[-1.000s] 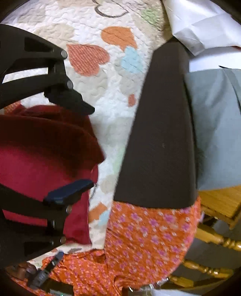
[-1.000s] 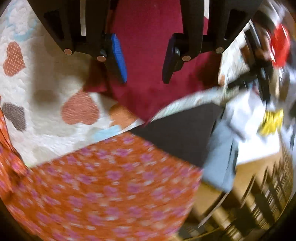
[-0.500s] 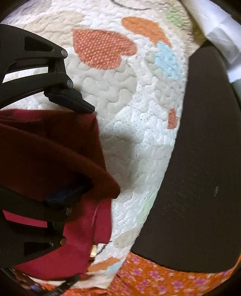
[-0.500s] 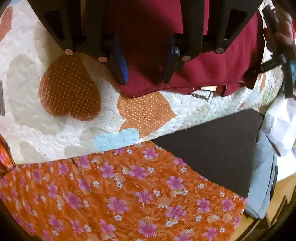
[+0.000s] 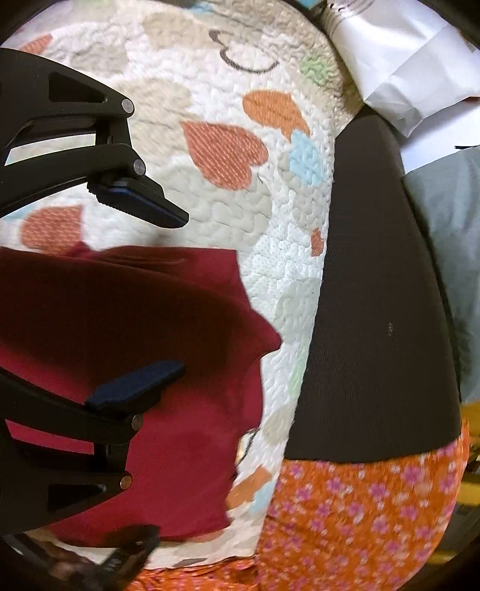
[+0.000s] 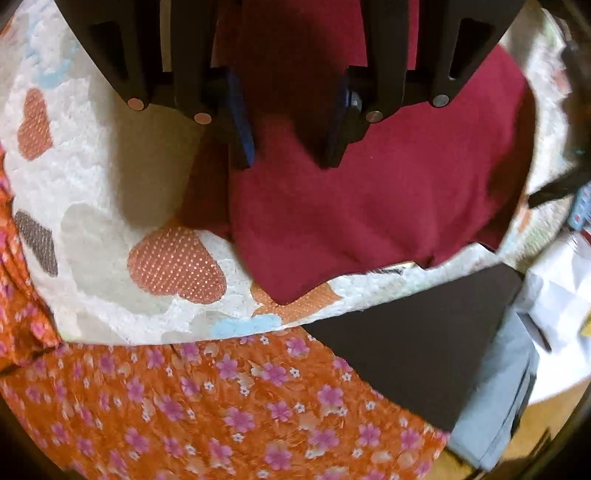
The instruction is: Fold small clothes
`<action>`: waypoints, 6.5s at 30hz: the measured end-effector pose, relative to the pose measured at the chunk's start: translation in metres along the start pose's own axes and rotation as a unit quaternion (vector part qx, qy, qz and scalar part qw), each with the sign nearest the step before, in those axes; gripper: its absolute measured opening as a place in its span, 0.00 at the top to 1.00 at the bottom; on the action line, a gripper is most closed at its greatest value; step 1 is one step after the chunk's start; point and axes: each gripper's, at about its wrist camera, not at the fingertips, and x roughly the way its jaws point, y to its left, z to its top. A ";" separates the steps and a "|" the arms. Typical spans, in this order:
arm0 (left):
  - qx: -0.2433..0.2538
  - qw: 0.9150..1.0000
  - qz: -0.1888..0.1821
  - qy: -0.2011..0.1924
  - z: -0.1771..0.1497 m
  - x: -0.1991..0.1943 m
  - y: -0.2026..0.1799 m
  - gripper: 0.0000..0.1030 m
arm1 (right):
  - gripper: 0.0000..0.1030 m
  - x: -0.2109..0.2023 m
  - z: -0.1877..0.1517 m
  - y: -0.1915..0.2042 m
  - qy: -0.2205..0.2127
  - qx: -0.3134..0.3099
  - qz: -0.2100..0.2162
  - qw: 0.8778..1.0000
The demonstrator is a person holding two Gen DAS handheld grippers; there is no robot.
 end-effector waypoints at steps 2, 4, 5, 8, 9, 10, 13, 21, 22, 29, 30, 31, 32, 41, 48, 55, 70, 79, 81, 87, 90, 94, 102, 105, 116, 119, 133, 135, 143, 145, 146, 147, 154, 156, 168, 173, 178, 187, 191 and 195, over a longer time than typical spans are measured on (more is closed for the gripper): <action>0.008 1.000 0.003 -0.005 -0.008 -0.014 0.000 0.27 | 0.62 -0.010 0.002 0.004 0.002 0.001 -0.002 1.000; 0.017 1.000 0.013 -0.013 -0.017 -0.025 0.000 0.27 | 0.63 -0.025 0.002 0.005 -0.005 0.013 0.013 1.000; 0.019 1.000 0.017 -0.016 -0.020 -0.030 0.001 0.27 | 0.63 -0.033 0.001 0.006 -0.007 0.021 0.029 0.999; 0.018 0.999 0.022 -0.021 -0.033 -0.041 0.004 0.27 | 0.63 -0.049 -0.006 0.013 -0.013 0.022 0.046 0.999; 0.016 0.999 0.022 -0.020 -0.037 -0.043 0.005 0.27 | 0.63 -0.054 -0.011 0.015 -0.017 0.015 0.042 0.999; 0.014 0.999 0.023 -0.020 -0.041 -0.044 0.007 0.27 | 0.63 -0.054 -0.014 0.017 -0.018 0.012 0.039 0.999; 0.011 0.999 0.034 -0.020 -0.052 -0.043 0.008 0.27 | 0.63 -0.055 -0.026 0.018 -0.017 0.007 0.029 0.999; 0.032 0.998 0.052 -0.018 -0.060 -0.024 0.005 0.27 | 0.63 -0.030 -0.046 0.008 0.010 0.002 0.001 1.000; 0.034 0.998 0.051 -0.014 -0.060 -0.020 0.004 0.27 | 0.62 -0.033 -0.045 0.011 0.012 0.000 -0.001 1.000; 0.042 0.998 0.049 -0.012 -0.060 -0.013 0.001 0.27 | 0.63 -0.055 -0.043 0.021 0.003 -0.001 0.016 1.000; 0.043 0.998 0.050 -0.010 -0.060 -0.012 0.001 0.27 | 0.63 -0.059 -0.045 0.022 -0.002 -0.004 0.012 1.000; 0.043 0.998 0.050 -0.006 -0.060 -0.009 0.001 0.27 | 0.63 -0.060 -0.045 0.023 -0.005 -0.005 0.011 1.000; 0.042 0.998 0.049 -0.003 -0.061 -0.007 0.001 0.27 | 0.62 -0.062 -0.046 0.023 -0.010 -0.005 0.008 1.000; 0.035 0.998 0.041 0.016 -0.062 0.008 0.006 0.27 | 0.62 -0.041 -0.055 0.011 0.022 -0.001 -0.014 1.000; -0.014 0.999 0.000 0.036 -0.059 0.009 0.019 0.27 | 0.62 -0.060 -0.043 0.022 -0.007 -0.002 -0.004 1.000; -0.025 0.999 0.009 0.036 -0.054 0.010 0.029 0.27 | 0.61 -0.021 -0.036 0.008 0.031 0.020 -0.015 0.999; -0.051 0.998 0.007 0.040 -0.051 0.011 0.052 0.27 | 0.61 -0.008 0.005 0.125 0.030 -0.041 0.105 0.993; -0.059 0.997 -0.012 0.052 -0.055 0.020 0.057 0.27 | 0.63 0.048 0.050 0.223 0.030 -0.122 0.159 0.979; -0.062 0.996 -0.018 0.055 -0.054 0.022 0.059 0.27 | 0.67 0.063 0.056 0.235 0.032 -0.129 0.154 0.979; -0.066 0.996 -0.021 0.057 -0.049 0.027 0.061 0.27 | 0.69 0.128 0.067 0.258 0.071 -0.112 0.134 0.982; -0.068 0.996 -0.021 0.058 -0.048 0.030 0.062 0.25 | 0.69 0.129 0.068 0.263 0.052 -0.125 0.124 0.983; -0.067 0.996 -0.019 0.056 -0.048 0.028 0.061 0.25 | 0.69 0.116 0.067 0.250 0.072 -0.104 0.151 0.980; -0.071 0.996 -0.019 0.053 -0.048 0.027 0.061 0.25 | 0.69 0.065 0.038 0.208 0.055 -0.082 0.172 0.980; -0.071 0.996 -0.019 0.051 -0.047 0.030 0.061 0.24 | 0.67 0.067 0.027 0.198 0.063 -0.075 0.170 0.980; -0.122 0.988 -0.069 0.059 -0.041 0.035 0.078 0.24 | 0.65 0.059 0.028 0.194 0.068 -0.057 0.178 0.980; -0.137 0.985 -0.075 0.070 -0.043 0.041 0.081 0.23 | 0.65 0.053 0.027 0.187 0.062 -0.048 0.179 0.981; -0.126 0.986 -0.075 0.076 -0.046 0.047 0.068 0.20 | 0.57 0.058 0.027 0.172 0.074 -0.016 0.161 0.984; -0.125 0.987 -0.074 0.075 -0.047 0.047 0.068 0.19 | 0.57 0.055 0.029 0.170 0.069 -0.018 0.156 0.985; -0.123 0.987 -0.072 0.076 -0.045 0.051 0.064 0.19 | 0.57 0.060 0.025 0.170 0.074 -0.021 0.148 0.986; -0.125 0.987 -0.069 0.075 -0.043 0.049 0.067 0.19 | 0.57 0.058 0.026 0.170 0.074 -0.017 0.154 0.985; -0.128 0.987 -0.066 0.071 -0.042 0.048 0.069 0.19 | 0.57 0.058 0.026 0.169 0.075 -0.016 0.157 0.985; -0.132 0.987 -0.062 0.067 -0.040 0.047 0.072 0.19 | 0.57 0.057 0.027 0.170 0.074 -0.018 0.157 0.985; -0.125 0.988 -0.066 0.068 -0.041 0.055 0.068 0.16 | 0.57 0.060 0.025 0.172 0.076 -0.017 0.157 0.984; -0.128 0.987 -0.075 0.062 -0.042 0.056 0.066 0.16 | 0.57 0.059 0.025 0.174 0.077 -0.020 0.161 0.984; -0.096 0.970 -0.225 0.011 -0.035 0.033 0.042 0.74 | 0.51 0.051 0.049 0.185 0.079 0.004 0.216 0.973; -0.059 0.969 -0.241 -0.018 -0.031 0.015 0.030 0.74 | 0.45 0.050 0.065 0.206 0.095 -0.010 0.238 0.967; -0.042 0.973 -0.227 -0.023 -0.031 0.015 0.021 0.74 | 0.39 0.048 0.070 0.229 0.102 -0.037 0.231 0.967; -0.050 0.977 -0.208 -0.017 -0.029 0.022 0.013 0.74 | 0.39 0.074 0.070 0.296 0.170 -0.206 0.136 0.954; -0.063 0.978 -0.201 -0.006 -0.030 0.028 0.017 0.74 | 0.39 0.097 0.061 0.320 0.210 -0.275 0.080 0.935; -0.056 0.980 -0.193 -0.004 -0.031 0.028 0.017 0.74 | 0.49 0.103 0.052 0.324 0.194 -0.315 0.046 0.928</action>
